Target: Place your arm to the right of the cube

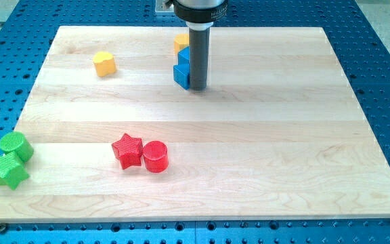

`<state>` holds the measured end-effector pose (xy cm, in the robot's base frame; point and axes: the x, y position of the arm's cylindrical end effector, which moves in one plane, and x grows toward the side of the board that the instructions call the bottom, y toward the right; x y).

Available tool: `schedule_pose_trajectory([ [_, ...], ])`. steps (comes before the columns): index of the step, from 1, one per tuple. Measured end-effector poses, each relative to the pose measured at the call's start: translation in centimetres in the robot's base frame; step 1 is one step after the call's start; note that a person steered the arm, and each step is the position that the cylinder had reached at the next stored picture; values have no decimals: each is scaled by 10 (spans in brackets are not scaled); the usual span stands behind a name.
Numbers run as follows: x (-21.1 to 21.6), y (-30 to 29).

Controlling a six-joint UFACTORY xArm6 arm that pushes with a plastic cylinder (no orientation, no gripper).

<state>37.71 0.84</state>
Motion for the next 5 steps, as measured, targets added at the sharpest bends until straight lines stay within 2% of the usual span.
schedule_pose_trajectory([
  [1,44,2],
  [2,60,-7],
  [3,60,46],
  [5,53,94],
])
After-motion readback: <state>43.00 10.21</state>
